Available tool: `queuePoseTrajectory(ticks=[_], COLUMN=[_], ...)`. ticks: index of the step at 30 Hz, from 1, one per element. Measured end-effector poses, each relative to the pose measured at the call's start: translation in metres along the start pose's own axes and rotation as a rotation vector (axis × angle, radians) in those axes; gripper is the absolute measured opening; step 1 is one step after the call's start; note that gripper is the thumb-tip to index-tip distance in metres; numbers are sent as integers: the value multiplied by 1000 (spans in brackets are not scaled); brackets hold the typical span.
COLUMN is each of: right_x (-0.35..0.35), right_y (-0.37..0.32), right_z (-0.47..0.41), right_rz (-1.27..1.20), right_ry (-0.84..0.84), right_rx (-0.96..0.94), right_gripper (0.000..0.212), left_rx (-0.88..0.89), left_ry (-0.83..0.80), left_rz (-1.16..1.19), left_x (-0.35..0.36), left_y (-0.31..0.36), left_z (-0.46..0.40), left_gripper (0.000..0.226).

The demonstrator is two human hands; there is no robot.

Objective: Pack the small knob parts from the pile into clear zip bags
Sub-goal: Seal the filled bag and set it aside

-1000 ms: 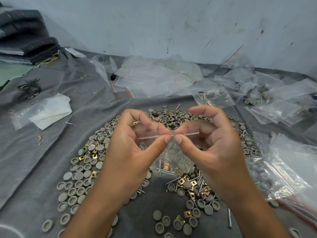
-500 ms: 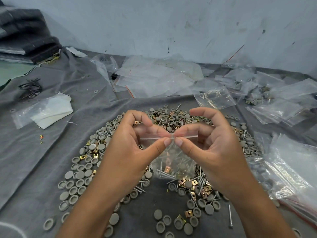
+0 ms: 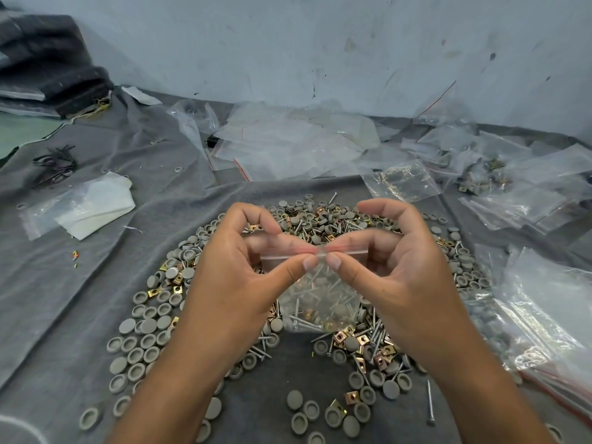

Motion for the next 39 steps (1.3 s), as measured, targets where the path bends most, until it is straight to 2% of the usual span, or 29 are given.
queuePoseTrajectory(ticks=[11,20,25,31,35,39], right_x=[4,3,-10,-16,-22,-23], right_y=[0,0,-10,-9,-9,-6], right_z=[-1,0,-1,-2,-4,-1], right_rz=[-1,24,-74,-43,-58,-12], right_ry=[2,-1,-12,32,32,-29], right_rx=[-2,6,11,24,77,101], right_gripper=[53,41,48,55,63,46], left_rx=[-6,18,-31,-22,15,-1], left_ry=[20,-19,34,18,57,71], left_rz=[25,-57,2,-95,-126,-143], left_x=[2,3,-5,-9,-9,-11], left_y=[0,-3,0,2,7,7], left_z=[1,3,-1,-2,-3,1], left_gripper=[41,35,50,48,55,56])
Point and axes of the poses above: each hand's wrist, its own z-axis away from the middle knuckle, its own x-axis out of the palm, y = z × x, the point moved 3 cm from there along -z, towards the middle knuckle, and after that the axes turned 13 degrees about x, right-handed, at the moved point
